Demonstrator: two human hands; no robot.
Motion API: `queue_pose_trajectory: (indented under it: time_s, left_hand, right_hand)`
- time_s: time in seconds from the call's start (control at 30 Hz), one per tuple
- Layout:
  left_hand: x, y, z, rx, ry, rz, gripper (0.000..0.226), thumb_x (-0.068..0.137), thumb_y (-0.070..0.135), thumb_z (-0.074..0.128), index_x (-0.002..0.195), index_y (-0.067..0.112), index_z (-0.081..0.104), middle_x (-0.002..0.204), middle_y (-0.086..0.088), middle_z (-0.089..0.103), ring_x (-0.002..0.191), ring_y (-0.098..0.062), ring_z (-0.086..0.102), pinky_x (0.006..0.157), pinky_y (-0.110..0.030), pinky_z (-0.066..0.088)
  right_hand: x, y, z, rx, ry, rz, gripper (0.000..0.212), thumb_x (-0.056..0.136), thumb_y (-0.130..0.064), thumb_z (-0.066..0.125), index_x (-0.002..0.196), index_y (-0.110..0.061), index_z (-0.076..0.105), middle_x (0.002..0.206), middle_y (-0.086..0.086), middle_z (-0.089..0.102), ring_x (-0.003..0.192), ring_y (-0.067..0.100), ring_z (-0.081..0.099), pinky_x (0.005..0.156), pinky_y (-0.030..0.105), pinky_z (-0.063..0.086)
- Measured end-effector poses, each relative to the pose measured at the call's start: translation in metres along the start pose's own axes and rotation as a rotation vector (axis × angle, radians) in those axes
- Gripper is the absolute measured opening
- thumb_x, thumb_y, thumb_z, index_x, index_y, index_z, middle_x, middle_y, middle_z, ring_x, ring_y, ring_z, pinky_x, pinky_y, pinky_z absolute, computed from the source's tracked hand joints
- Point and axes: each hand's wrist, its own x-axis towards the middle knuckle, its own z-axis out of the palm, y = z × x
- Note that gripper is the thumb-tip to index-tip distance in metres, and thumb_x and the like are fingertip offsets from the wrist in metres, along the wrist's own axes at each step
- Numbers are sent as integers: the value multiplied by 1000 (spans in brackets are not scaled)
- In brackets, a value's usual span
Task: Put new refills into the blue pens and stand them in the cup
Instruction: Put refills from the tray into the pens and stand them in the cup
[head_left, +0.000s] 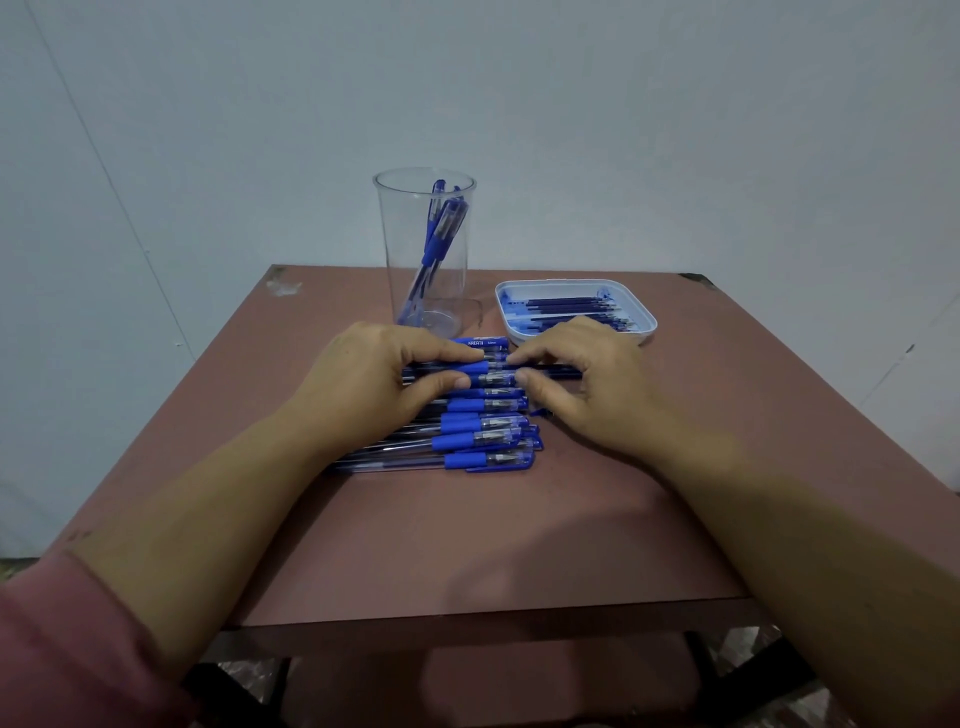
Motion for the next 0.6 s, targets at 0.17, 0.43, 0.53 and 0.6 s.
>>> queue_pose_trajectory:
  time_s: [0.17, 0.43, 0.53, 0.6]
  left_hand:
    - [0, 1, 0, -2, 7, 8, 27, 83, 34, 75, 109, 38, 72, 97, 12, 74, 86, -6, 68, 77, -35, 55]
    - [0, 0, -1, 2, 4, -6, 26, 84, 34, 74, 109, 38, 72, 98, 12, 74, 87, -8, 69, 78, -33, 55]
    - [1, -1, -2, 3, 23, -30, 26, 83, 33, 74, 109, 38, 72, 98, 12, 74, 87, -3, 66, 77, -20, 51]
    - [1, -3, -3, 1, 32, -52, 27, 83, 32, 74, 109, 37, 72, 97, 14, 74, 89, -1, 64, 77, -19, 49]
  right_hand:
    - [0, 4, 4, -41, -4, -31, 22, 86, -29, 69, 107, -25, 70, 94, -15, 69, 81, 7, 55, 77, 39, 48]
    - [-3, 12, -5, -50, 8, 25, 18, 89, -29, 65, 104, -25, 73, 90, -20, 65, 80, 11, 58, 76, 42, 49]
    - [-6, 18, -13, -55, 34, 72, 17, 88, -23, 66, 103, -23, 74, 92, -18, 68, 84, 14, 61, 77, 38, 50]
    - [-8, 22, -15, -48, 48, 111, 15, 88, -20, 67, 101, -21, 75, 92, -13, 70, 84, 16, 62, 77, 36, 51]
